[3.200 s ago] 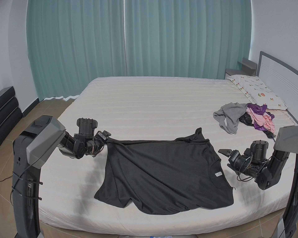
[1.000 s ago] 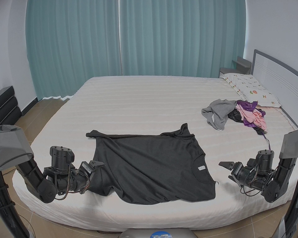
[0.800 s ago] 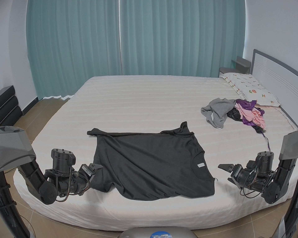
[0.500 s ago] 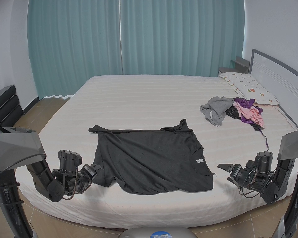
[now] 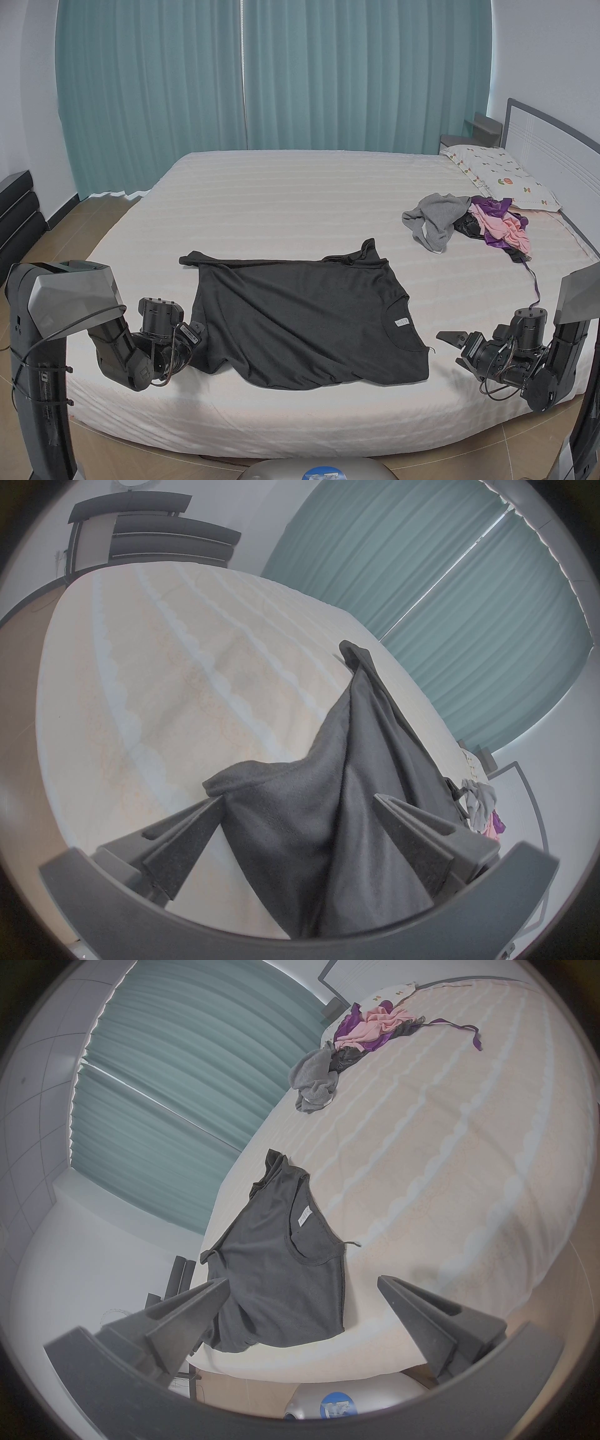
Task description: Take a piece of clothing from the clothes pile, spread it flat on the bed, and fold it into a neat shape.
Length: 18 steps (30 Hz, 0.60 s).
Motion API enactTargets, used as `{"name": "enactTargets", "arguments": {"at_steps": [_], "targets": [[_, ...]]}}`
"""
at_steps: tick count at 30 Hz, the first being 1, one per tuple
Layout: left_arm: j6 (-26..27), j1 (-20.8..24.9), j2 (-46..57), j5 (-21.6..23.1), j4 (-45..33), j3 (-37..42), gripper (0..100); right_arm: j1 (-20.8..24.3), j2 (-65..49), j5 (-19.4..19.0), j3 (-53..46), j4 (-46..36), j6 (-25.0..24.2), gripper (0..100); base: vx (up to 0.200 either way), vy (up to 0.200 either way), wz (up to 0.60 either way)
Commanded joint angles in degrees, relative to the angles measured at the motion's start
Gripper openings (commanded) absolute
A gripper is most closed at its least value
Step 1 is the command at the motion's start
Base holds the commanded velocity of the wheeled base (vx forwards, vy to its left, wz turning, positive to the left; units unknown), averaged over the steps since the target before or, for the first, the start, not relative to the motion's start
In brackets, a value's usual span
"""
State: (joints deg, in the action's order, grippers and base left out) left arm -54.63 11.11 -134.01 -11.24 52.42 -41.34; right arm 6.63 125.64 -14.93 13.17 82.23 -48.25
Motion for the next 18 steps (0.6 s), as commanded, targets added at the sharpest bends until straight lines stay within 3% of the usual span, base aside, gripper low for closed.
{"name": "enactTargets", "arguments": {"at_steps": [1, 2, 3, 18], "targets": [[0.1, -0.6, -2.6, -0.2, 0.0, -1.3, 100, 0.0, 0.3, 0.0, 0.1, 0.0, 0.0, 100, 0.000, 0.000, 0.00], [0.1, -0.6, -2.7, -0.2, 0.1, -1.4, 100, 0.0, 0.5, 0.0, 0.1, 0.0, 0.0, 100, 0.000, 0.000, 0.00], [0.1, -0.9, -2.7, -0.2, 0.1, -1.5, 0, 0.0, 0.7, 0.0, 0.1, 0.0, 0.0, 100, 0.000, 0.000, 0.00], [0.0, -1.4, 1.8, -0.3, 0.5, 7.3, 0, 0.0, 2.6, 0.0, 0.7, 0.0, 0.0, 100, 0.000, 0.000, 0.00]]}}
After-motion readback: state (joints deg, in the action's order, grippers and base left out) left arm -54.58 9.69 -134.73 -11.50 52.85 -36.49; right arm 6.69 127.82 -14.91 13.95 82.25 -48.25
